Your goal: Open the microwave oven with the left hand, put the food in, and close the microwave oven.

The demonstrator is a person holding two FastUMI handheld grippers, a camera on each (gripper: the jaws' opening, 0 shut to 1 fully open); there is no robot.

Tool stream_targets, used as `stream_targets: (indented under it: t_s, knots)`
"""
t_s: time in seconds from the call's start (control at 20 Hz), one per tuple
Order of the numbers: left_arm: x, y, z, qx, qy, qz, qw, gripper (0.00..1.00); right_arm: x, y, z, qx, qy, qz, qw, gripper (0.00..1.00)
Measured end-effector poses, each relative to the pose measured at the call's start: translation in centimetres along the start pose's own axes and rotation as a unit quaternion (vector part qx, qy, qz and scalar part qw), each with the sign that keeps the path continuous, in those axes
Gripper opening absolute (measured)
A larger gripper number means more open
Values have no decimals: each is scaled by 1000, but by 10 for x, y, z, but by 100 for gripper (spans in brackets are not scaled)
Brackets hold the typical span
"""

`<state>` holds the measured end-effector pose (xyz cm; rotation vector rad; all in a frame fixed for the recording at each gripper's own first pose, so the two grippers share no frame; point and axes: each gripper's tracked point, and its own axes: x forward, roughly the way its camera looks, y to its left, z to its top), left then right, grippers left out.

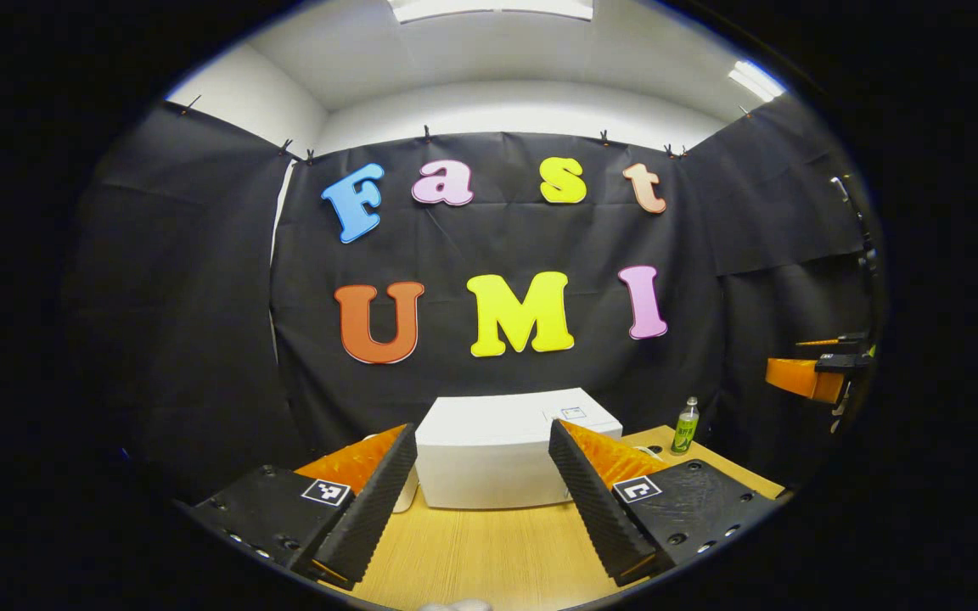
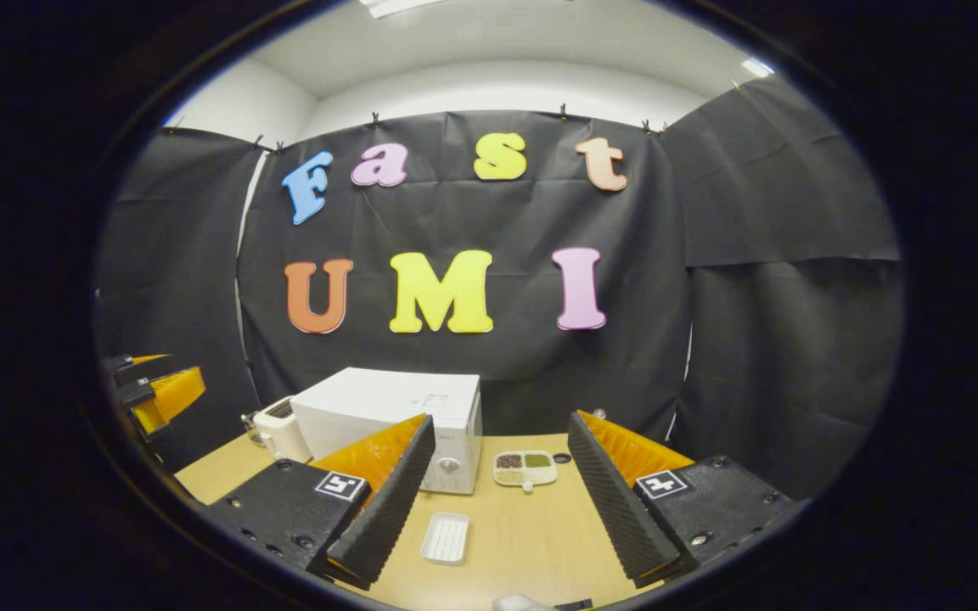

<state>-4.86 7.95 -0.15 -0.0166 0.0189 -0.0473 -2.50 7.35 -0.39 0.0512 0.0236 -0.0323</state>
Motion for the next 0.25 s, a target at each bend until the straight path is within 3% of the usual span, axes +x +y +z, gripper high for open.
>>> stream_targets:
  t_s: [0.2, 0.25]
  knots:
    - [-1, 0, 4, 2, -5, 2, 1000, 100, 1, 1, 4, 0, -4, 1, 1000, 92]
    - [0, 0, 5, 2, -6, 3, 1000, 89, 3, 1, 4, -1, -5, 2, 1000, 92]
